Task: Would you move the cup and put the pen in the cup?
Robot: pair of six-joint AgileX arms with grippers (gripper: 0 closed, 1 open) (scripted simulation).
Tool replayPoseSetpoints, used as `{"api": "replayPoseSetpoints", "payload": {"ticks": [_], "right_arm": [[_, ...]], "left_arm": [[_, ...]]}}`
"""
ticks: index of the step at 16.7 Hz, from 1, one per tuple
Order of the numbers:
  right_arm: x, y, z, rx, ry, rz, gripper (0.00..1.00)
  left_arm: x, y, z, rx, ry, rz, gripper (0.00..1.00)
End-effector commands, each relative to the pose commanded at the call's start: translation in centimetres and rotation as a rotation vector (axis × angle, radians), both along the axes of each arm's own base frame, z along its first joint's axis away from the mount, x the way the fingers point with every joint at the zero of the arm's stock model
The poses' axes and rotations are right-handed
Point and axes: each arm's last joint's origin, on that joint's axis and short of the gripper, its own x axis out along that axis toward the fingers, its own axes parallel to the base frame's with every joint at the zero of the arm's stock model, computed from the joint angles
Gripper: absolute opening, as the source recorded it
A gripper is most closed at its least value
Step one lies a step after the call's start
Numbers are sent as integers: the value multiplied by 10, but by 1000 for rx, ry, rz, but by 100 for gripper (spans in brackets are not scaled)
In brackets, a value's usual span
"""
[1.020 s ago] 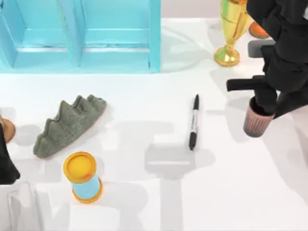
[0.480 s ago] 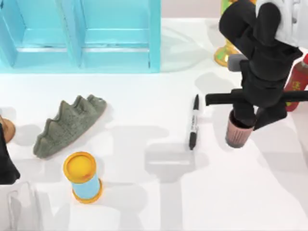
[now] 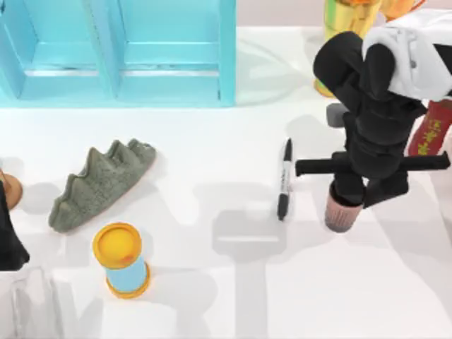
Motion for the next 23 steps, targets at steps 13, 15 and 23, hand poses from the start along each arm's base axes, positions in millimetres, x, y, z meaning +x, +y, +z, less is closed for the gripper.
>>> {"api": "replayPoseSetpoints", "payload": {"ticks": [13, 15, 23], "right_arm": [[0, 0, 0, 0, 0, 0, 90], [0, 0, 0, 0, 0, 0, 100], [0, -1, 0, 0, 0, -2, 100]], "left_arm": [[0, 0, 0, 0, 0, 0, 100], [0, 0, 0, 0, 0, 0, 100], [0, 0, 0, 0, 0, 0, 100]]}}
